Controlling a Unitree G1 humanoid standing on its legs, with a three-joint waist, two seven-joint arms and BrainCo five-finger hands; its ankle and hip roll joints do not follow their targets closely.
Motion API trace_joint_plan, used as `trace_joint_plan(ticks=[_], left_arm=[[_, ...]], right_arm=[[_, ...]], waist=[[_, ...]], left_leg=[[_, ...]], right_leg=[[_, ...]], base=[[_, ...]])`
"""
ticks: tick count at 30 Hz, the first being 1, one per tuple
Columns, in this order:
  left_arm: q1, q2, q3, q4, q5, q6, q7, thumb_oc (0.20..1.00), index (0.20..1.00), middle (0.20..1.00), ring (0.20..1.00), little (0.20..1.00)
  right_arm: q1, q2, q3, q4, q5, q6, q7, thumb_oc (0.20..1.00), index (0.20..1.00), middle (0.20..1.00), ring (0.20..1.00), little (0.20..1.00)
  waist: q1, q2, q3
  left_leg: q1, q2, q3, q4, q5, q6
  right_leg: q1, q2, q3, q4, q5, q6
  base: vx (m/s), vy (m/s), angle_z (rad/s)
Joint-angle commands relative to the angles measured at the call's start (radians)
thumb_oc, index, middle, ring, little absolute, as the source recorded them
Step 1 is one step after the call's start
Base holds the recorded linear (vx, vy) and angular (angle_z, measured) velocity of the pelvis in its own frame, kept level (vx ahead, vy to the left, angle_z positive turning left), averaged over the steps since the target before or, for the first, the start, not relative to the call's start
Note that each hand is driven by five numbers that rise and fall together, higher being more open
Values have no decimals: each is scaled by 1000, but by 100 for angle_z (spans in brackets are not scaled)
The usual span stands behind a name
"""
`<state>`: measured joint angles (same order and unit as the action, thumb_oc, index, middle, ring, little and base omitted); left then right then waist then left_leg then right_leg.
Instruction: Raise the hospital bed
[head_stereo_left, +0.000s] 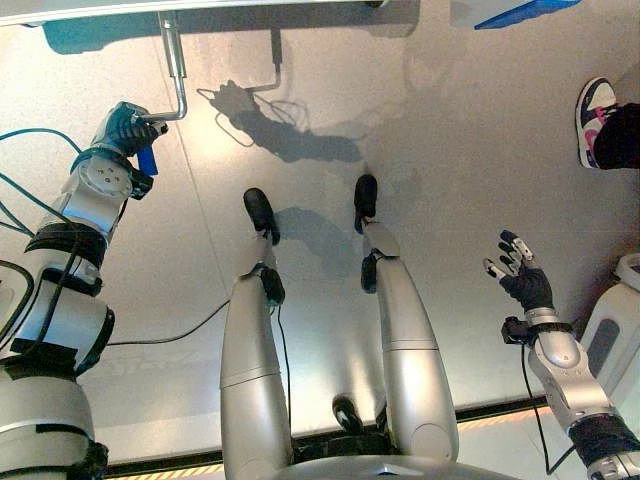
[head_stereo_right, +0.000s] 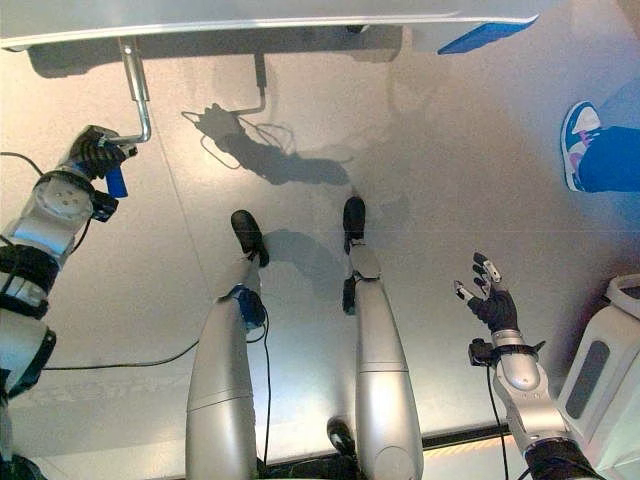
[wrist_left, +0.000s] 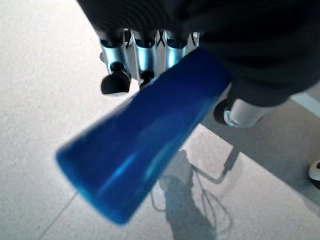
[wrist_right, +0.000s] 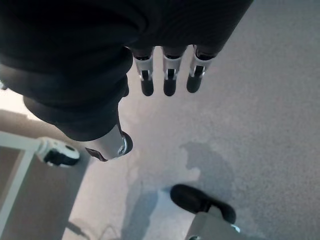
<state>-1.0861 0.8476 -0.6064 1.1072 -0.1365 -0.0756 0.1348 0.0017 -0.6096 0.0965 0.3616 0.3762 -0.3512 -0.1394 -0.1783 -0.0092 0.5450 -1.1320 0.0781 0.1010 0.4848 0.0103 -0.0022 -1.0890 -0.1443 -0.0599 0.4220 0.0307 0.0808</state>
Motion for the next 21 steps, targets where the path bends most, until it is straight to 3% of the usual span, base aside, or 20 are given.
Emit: trace_joint_plan(ticks=[1,11,21], left_arm=[[-6,5,49,68,53,25,43,200,200,200,200,200],[-3,-221,68,108,83,43,67,200,200,200,200,200],[-43,-491,112,89,-115,8,102,200,200,200,200,200]], right_arm=[[63,-37,35,-49,37,-38,-4,1000,1000,1000,1000,1000],[33,-40,65,-83,42,-45,-20,1000,1000,1000,1000,1000],[-1,-25,93,-75,50,-41,-55,1000,1000,1000,1000,1000]], waist=[[3,-26,-25],[-11,-53,-25],[-35,-74,-25]], left_leg=[[40,-19,-35,101,-134,-20],[31,-9,-36,102,-130,-24],[38,-5,-37,97,-129,-25]], right_leg=[[39,-60,30,-20,25,109],[24,-53,27,-10,18,102],[20,-45,26,1,18,98]], base=[[0,0,0],[-2,-3,0],[0,0,0]])
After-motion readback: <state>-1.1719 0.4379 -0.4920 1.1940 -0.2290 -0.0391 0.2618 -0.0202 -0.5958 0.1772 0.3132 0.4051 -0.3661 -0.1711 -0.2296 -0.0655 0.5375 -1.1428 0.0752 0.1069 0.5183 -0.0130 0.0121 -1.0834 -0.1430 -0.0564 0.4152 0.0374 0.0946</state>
